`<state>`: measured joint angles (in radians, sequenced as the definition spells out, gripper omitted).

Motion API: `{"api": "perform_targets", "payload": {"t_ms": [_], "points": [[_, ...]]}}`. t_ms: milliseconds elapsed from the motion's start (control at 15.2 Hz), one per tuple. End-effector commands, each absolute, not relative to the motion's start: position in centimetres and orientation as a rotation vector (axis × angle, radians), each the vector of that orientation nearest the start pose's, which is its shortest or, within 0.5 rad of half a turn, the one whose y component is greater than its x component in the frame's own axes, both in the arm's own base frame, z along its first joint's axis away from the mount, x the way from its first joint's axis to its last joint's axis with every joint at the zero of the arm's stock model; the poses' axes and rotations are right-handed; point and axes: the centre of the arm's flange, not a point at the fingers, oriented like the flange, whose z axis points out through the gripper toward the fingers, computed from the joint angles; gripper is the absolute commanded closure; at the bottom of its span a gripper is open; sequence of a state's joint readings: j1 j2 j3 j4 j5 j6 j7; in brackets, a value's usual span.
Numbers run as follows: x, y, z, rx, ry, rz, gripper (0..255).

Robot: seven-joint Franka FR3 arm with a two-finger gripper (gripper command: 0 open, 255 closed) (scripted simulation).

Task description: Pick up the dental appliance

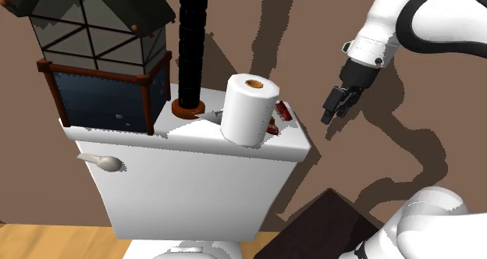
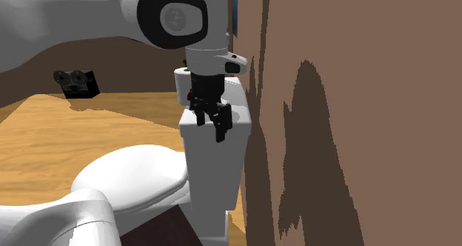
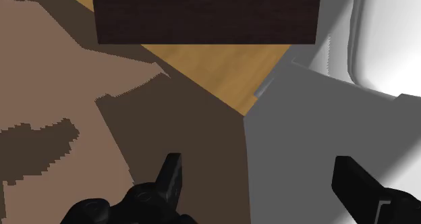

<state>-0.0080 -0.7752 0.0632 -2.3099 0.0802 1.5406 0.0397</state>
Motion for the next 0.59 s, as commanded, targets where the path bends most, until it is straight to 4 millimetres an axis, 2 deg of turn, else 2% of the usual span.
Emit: {"api": "perform_targets", "payload": {"t_ms": [0, 528], "points": [[30.6, 3.2, 60.6, -3.106, 0.0, -0.005, 0], [34.0, 12.3, 63.8, -3.083, -0.38, -0.088, 0]]}}
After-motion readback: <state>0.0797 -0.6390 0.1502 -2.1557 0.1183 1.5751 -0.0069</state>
